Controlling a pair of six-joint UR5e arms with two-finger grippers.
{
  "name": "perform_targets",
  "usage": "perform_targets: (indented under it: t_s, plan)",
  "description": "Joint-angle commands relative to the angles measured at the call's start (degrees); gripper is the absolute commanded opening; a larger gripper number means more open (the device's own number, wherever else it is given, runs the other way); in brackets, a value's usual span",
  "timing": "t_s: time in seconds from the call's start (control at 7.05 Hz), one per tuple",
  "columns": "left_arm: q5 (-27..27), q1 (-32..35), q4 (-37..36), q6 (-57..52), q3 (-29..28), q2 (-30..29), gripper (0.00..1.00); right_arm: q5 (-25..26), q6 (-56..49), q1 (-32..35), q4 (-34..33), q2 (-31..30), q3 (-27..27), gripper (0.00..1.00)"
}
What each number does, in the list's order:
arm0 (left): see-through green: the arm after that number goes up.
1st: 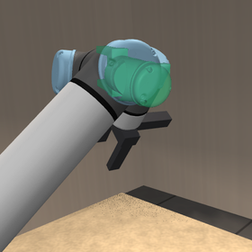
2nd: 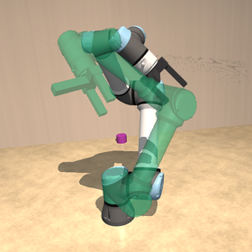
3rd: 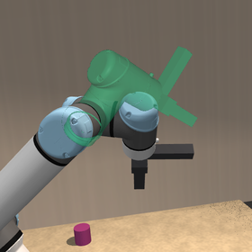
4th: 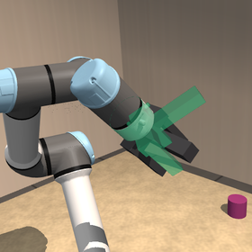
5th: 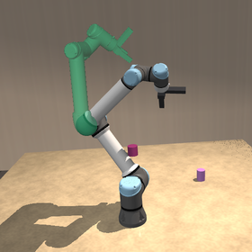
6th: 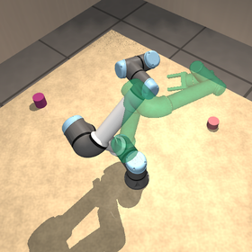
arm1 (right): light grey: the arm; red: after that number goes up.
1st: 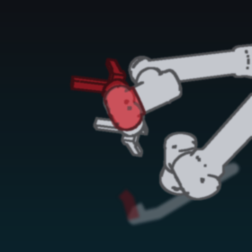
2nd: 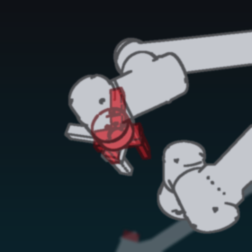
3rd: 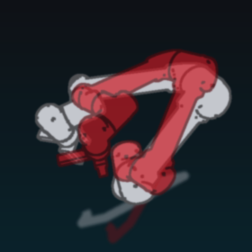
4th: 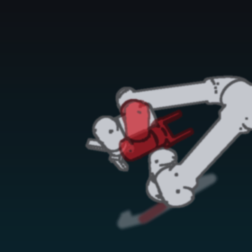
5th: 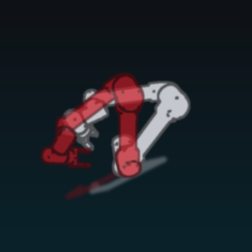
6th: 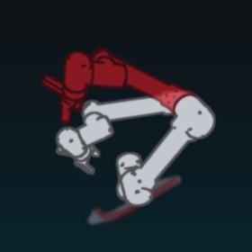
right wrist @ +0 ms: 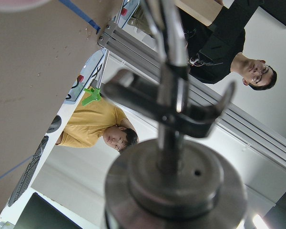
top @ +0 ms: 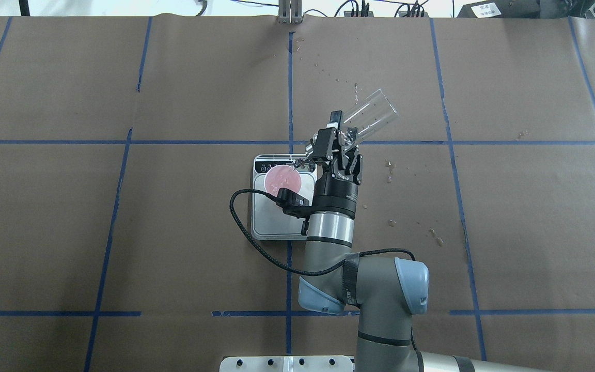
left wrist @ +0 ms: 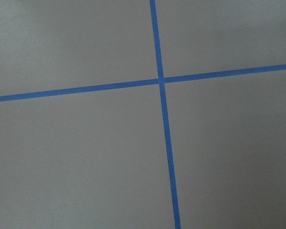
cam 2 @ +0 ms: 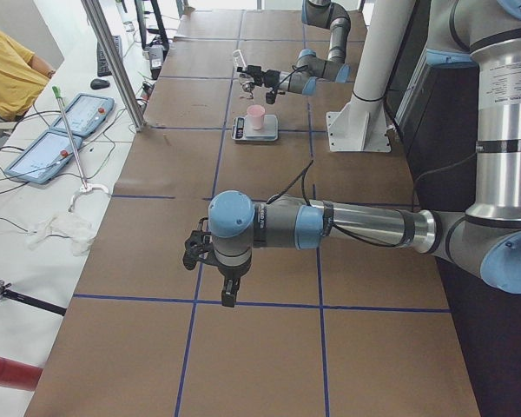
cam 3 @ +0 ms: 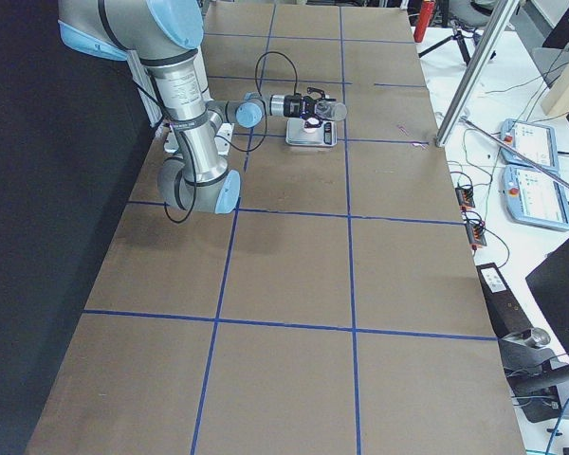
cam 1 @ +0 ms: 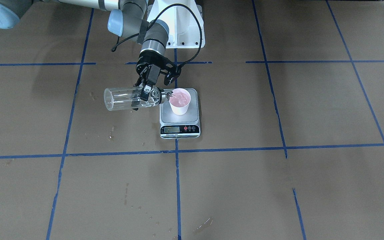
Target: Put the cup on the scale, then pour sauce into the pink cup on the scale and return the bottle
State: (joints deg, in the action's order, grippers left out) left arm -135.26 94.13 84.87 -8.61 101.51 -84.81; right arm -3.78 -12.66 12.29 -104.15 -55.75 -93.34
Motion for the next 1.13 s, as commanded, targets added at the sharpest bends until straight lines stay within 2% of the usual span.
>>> perform_targets:
  t_s: [0.0,0.99]
  plan:
    - [0.0,0.0,0.0,0.0,0.1,0.0,1.00,-0.1,0.0,-0.1,0.0,0.0,0.0,0.00]
    - [0.0,0.0,0.0,0.0,0.4,0.0,1.00,-0.2,0.8,0.0,0.4,0.1,0.0,0.00]
